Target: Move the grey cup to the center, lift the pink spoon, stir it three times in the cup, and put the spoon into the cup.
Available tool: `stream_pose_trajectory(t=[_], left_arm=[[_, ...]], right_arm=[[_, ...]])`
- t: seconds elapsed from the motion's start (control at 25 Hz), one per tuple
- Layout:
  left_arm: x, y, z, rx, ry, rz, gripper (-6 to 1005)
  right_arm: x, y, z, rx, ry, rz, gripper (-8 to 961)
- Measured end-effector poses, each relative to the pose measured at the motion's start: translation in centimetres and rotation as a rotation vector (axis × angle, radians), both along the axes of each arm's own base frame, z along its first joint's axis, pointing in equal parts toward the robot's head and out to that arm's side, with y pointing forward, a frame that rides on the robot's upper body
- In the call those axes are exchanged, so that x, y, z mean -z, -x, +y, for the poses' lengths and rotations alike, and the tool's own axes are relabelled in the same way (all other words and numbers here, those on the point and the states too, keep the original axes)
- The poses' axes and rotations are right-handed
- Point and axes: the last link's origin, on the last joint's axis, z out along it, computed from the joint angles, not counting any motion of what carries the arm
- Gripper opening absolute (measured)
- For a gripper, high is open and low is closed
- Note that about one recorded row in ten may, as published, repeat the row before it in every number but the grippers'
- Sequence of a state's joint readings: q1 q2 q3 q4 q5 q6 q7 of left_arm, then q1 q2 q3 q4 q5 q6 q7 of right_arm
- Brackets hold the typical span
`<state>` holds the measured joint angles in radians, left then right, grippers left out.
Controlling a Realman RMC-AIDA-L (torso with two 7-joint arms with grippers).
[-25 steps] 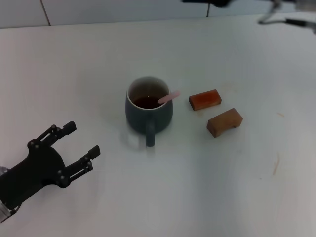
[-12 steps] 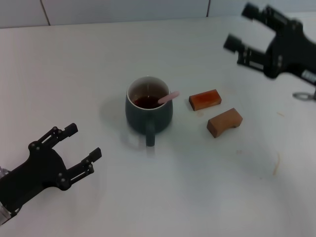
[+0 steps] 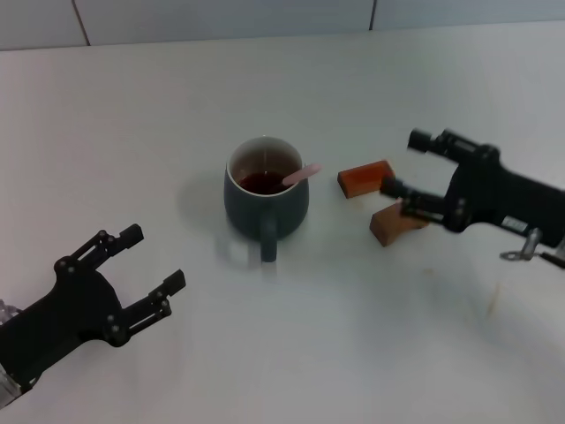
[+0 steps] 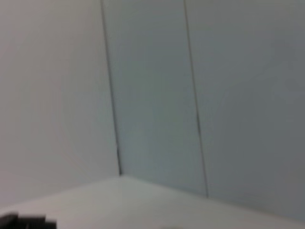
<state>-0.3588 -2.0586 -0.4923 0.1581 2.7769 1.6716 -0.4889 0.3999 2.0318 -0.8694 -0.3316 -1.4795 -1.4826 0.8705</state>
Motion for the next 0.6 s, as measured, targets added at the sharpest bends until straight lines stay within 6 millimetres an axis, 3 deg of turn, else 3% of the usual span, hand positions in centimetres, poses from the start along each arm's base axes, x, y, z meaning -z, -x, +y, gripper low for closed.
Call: stream_pose_trajectory(t=[0.24, 0.6], left_arm=[[0.1, -0.1, 0.0, 0.010, 0.011, 0.004, 813], [0.4, -0.3, -0.1, 0.024, 0.036, 0.011, 813]], right_arm=[[2.2, -0.4, -0.6, 0.029, 0.038, -0.044, 803], [3.2, -0.6, -0.7, 0.046, 0.064, -0.070, 804]])
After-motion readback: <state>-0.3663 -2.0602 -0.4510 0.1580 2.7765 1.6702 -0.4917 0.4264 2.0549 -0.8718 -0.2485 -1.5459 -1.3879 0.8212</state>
